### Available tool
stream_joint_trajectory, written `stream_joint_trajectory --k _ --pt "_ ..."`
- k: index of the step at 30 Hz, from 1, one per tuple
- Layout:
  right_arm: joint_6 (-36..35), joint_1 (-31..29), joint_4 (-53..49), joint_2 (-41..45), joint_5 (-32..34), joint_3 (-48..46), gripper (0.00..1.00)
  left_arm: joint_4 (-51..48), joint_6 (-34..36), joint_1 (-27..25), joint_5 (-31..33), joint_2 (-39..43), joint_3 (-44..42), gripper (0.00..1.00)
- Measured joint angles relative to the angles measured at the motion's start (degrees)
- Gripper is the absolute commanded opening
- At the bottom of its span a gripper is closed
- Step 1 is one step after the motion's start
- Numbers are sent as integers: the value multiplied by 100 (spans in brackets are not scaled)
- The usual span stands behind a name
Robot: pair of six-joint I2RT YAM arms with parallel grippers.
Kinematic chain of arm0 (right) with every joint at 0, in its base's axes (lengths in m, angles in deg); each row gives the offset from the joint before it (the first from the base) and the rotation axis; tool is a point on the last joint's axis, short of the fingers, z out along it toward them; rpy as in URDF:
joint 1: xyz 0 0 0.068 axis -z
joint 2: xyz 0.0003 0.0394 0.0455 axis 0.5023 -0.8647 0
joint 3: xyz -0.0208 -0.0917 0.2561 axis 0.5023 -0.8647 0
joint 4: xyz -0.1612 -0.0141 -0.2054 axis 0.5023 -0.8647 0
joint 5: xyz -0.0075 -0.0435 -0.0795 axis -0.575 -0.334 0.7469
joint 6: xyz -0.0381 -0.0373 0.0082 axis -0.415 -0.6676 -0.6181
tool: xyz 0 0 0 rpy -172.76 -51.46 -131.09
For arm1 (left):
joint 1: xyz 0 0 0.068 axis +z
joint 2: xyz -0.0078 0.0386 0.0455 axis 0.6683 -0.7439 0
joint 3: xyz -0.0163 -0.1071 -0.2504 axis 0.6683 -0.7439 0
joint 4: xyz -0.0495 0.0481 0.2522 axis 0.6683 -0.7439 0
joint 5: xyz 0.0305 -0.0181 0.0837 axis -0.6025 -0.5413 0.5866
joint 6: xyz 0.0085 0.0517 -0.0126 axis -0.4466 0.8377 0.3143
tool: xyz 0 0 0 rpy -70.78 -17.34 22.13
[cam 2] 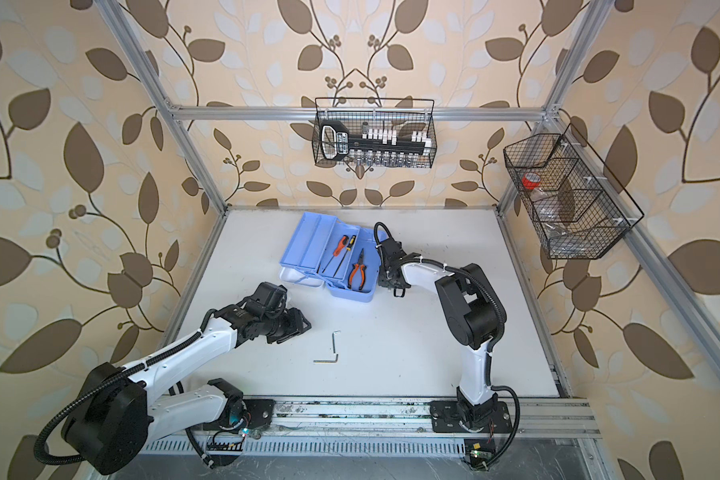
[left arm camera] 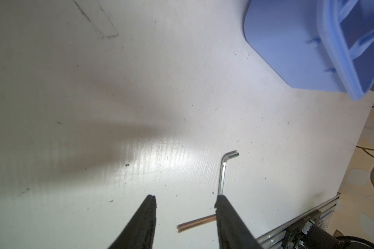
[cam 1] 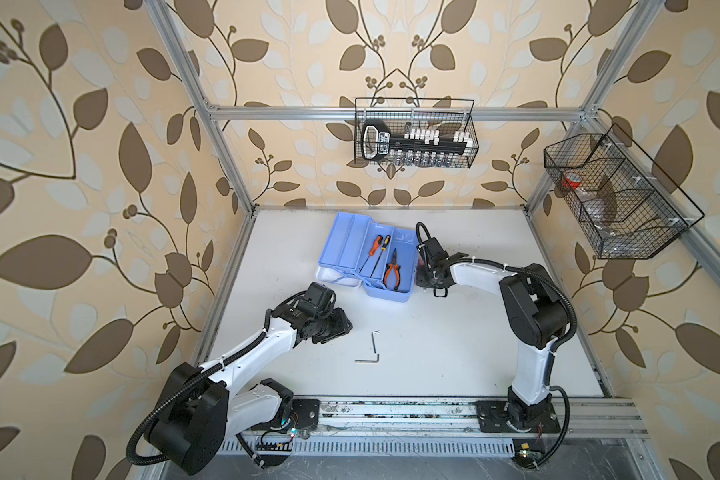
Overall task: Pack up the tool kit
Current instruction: 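Close right gripper on the silver bolt and lift it, then carry the silver bolt with right gripper over the box's upper tray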
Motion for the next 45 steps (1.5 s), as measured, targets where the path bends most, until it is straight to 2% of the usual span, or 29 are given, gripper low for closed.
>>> stream_joint_trajectory --k 12,16,21,28,29,31,33,38,42,45 --pt "-26 48 -96 9 258 -9 0 -260 -9 0 118 299 57 45" --pt "-44 197 -138 133 247 -111 0 -496 -15 26 306 595 251 47" --pt "-59 354 -260 662 116 -223 0 -756 -48 109 632 970 706 59" --pt "-44 402 -245 1770 -269 -219 0 -1069 -55 299 988 1034 1499 61" --pt "-28 376 -227 1923 -378 -203 0 -1093 -44 343 1001 1012 1624 60" --pt "15 275 -201 2083 -612 -46 0 -1132 -28 459 1003 938 1880 43" --pt "50 109 -162 2061 -874 306 0 -1152 -22 608 999 835 2092 34" --pt "120 -413 22 1528 -1419 1580 0 -1163 -26 1082 942 313 2667 31" --pt "188 -772 120 850 -1703 2514 0 -1062 -140 1353 944 -212 3016 16" --pt "214 -986 105 302 -1779 3075 0 -1019 -162 1471 953 -535 3132 15"
